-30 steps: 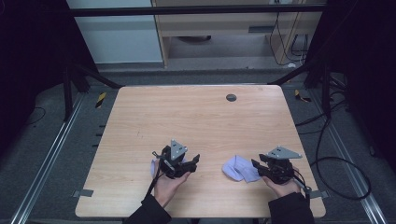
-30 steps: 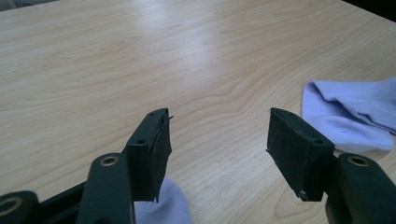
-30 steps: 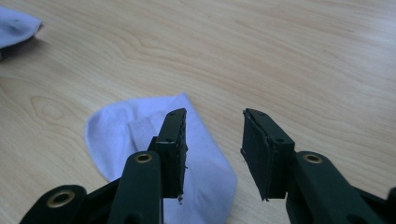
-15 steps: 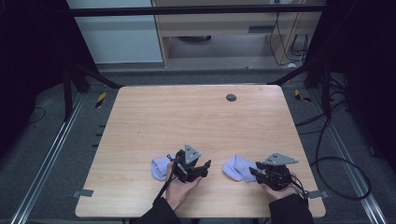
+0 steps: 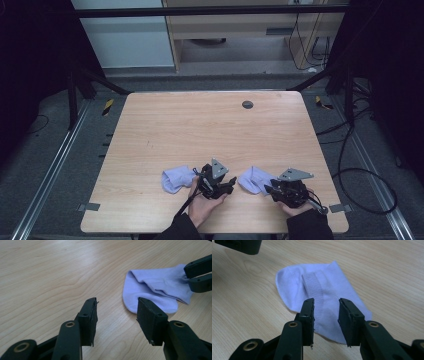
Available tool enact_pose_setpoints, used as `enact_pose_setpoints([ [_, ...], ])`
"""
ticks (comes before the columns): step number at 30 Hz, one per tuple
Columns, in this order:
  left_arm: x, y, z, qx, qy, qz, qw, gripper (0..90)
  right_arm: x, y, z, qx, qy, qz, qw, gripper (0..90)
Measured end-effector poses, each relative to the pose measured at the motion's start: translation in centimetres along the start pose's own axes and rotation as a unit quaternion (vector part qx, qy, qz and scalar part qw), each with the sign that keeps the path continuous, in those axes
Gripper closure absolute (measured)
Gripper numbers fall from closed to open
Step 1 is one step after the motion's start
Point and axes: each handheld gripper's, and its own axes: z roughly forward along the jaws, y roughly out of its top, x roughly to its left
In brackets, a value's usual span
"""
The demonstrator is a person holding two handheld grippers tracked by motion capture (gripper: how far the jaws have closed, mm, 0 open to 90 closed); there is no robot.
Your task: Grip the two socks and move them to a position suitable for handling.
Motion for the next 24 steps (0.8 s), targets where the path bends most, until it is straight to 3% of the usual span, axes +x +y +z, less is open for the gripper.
enact_pose_setpoints([
  [8, -1.6, 0.3, 1.3, 0.013, -0.01, 0.013, 0.9998, 51.1, 0.3, -0.1, 0.6, 0.012, 0.011, -0.005, 0.9999, 65.1],
  [24, -2.7, 0.1, 3.2, 0.04, -0.012, 0.012, 0.999, 49.6, 0.4, -0.3, 1.4, 0.037, 0.024, -0.008, 0.999, 65.6],
])
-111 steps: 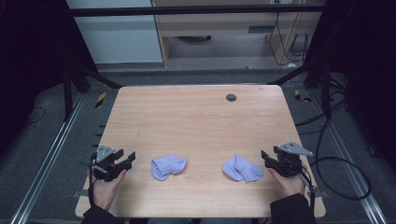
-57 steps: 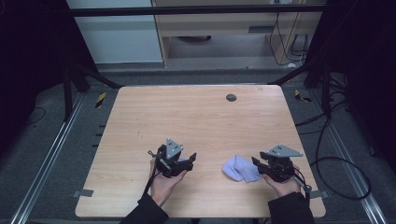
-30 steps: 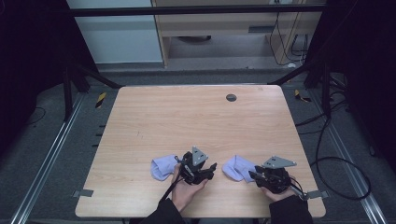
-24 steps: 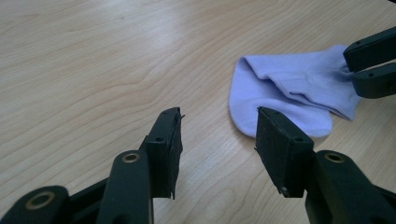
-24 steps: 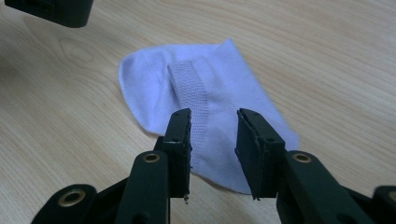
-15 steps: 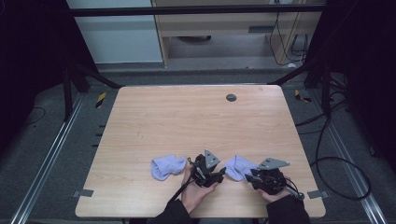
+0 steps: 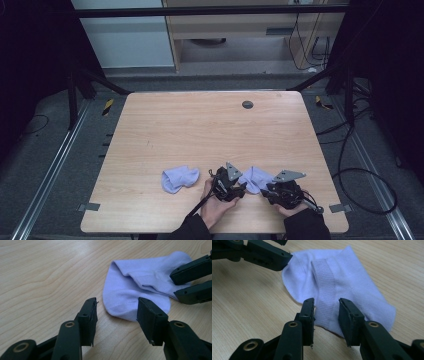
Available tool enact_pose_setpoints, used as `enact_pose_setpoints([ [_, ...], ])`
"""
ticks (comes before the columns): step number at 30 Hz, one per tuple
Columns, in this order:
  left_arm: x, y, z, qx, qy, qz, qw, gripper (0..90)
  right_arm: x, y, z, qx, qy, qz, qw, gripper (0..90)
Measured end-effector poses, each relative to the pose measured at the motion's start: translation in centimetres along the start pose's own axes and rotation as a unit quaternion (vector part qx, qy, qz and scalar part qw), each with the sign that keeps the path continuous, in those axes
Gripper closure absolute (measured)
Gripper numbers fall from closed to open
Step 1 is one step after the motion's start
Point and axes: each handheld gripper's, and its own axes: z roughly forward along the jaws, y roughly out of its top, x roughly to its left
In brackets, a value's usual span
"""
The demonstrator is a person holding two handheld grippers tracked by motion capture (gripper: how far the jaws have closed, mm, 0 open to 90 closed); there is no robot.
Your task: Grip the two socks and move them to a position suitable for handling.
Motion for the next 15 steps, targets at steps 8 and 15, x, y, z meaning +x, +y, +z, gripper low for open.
enact_pose_setpoints([
  [8, -0.42, -0.21, 0.68, 0.012, 0.004, 0.013, 0.9998, 53.2, 0.1, 0.1, 0.06, 0.007, -0.011, -0.009, 0.9999, 75.3],
  [15, -0.48, -0.21, 0.8, 0.011, -0.004, 0.009, 0.9999, 62.1, 0.0, 0.14, 0.03, 0.01, -0.008, -0.006, 0.9999, 81.4],
])
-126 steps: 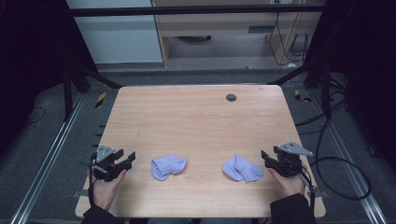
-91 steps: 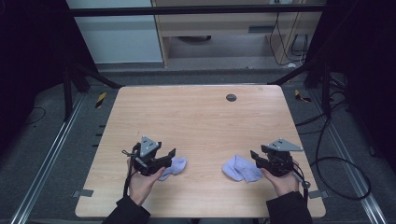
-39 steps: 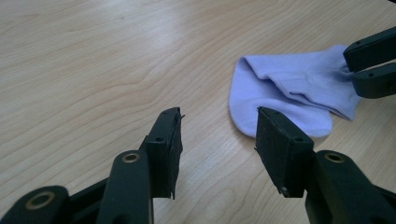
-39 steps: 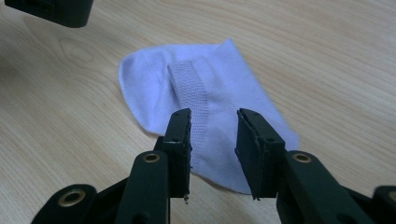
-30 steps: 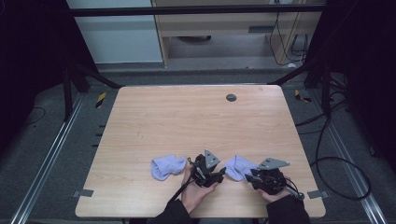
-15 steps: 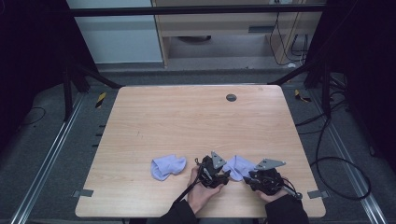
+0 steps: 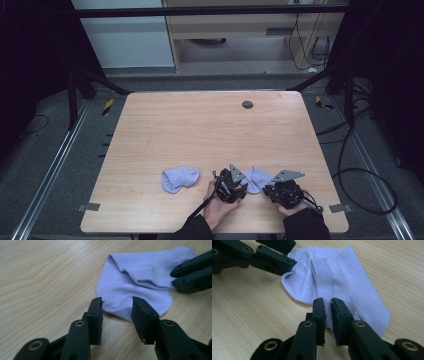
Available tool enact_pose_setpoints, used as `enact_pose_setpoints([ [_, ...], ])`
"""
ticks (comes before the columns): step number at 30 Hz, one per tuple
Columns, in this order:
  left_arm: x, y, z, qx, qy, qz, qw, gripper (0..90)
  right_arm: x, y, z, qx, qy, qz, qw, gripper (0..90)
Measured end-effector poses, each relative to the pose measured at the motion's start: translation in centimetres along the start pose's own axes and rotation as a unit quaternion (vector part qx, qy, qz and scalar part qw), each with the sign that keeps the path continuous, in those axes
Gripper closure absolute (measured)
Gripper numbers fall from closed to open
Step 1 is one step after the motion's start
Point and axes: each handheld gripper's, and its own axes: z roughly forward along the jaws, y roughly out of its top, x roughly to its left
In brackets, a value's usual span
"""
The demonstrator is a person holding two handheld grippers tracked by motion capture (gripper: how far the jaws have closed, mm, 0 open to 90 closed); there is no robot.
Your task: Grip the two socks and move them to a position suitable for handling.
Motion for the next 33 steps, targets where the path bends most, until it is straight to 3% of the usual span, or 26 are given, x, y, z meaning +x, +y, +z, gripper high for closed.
enact_pose_setpoints([
  [8, -0.2, 0.0, 0.0, 0.0, -0.01, -0.003, 0.9999, 75.4, 0.0, 0.0, -0.1, 0.0, 0.006, 0.004, 1.0, 82.6],
  [11, -0.3, 0.0, 0.1, 0.003, -0.014, -0.003, 0.9999, 82.3, -0.1, 0.1, -0.2, -0.01, 0.005, 0.004, 0.9999, 82.6],
  [17, -0.4, 0.1, 0.0, 0.004, -0.018, 0.002, 0.9998, 87.4, -0.3, 0.3, -0.9, -0.039, 0.005, 0.021, 0.999, 82.9],
  [22, -0.3, 0.0, -0.3, 0.0, -0.022, 0.005, 0.9997, 88.8, -0.7, 0.6, -1.5, -0.076, -0.011, 0.038, 0.9963, 83.0],
  [24, -0.2, 0.0, -0.6, -0.004, -0.029, 0.005, 0.9996, 89.0, -1.1, 0.8, -1.9, -0.097, -0.028, 0.056, 0.9933, 83.0],
  [26, -0.1, 0.0, -0.8, -0.007, -0.03, 0.005, 0.9995, 89.0, -1.2, 0.9, -2.0, -0.1, -0.032, 0.06, 0.9926, 82.9],
  [31, 0.5, 0.1, -1.4, -0.006, -0.03, 0.01, 0.9995, 89.0, -2.2, 1.2, -2.3, -0.121, -0.06, 0.099, 0.9859, 82.7],
  [33, 0.6, 0.0, -1.5, -0.005, -0.031, 0.011, 0.9994, 89.0, -2.4, 1.3, -2.2, -0.119, -0.067, 0.102, 0.9853, 82.6],
])
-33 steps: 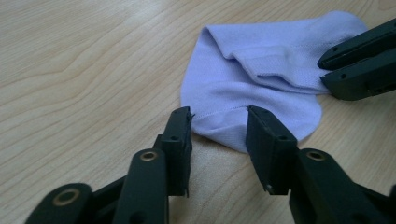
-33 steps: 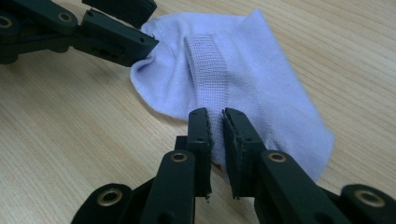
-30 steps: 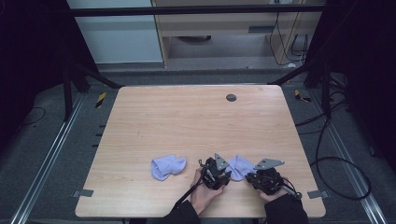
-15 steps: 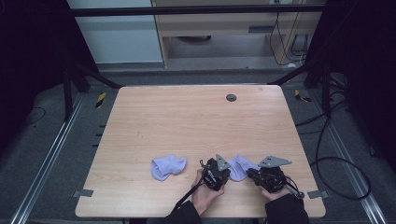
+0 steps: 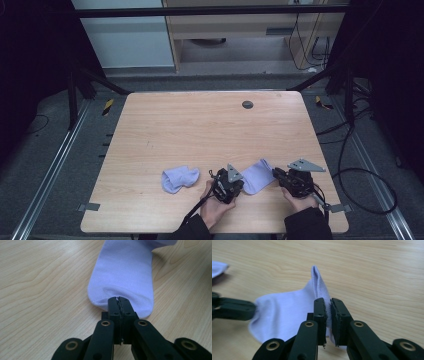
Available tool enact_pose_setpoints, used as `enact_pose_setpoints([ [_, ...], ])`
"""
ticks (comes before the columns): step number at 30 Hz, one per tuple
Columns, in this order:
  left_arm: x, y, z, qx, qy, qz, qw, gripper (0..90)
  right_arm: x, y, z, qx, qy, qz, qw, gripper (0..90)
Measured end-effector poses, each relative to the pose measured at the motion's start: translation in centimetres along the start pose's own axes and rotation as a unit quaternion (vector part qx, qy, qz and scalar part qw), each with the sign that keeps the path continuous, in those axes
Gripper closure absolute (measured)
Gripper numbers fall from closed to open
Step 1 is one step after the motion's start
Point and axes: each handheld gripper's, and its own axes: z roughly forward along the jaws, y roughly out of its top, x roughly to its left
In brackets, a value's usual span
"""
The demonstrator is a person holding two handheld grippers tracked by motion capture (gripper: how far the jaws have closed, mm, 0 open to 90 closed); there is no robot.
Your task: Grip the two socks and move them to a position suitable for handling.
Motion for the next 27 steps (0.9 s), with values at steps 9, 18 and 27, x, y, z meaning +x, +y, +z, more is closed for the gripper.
enact_pose_setpoints([
  [9, 0.2, -0.1, 0.3, 0.008, -0.003, 0.006, 0.9999, 88.9, -1.1, 0.2, 0.9, 0.032, -0.081, 0.003, 0.9962, 82.3],
  [18, 0.2, 0.1, 0.3, -0.011, 0.014, 0.0, 0.9998, 73.9, -1.3, -0.2, 0.9, 0.052, -0.106, -0.01, 0.993, 70.4],
  [27, 1.8, 0.8, -2.7, -0.035, 0.029, -0.004, 0.999, 59.6, -1.2, 0.2, 0.2, -0.004, -0.098, -0.03, 0.9947, 53.2],
])
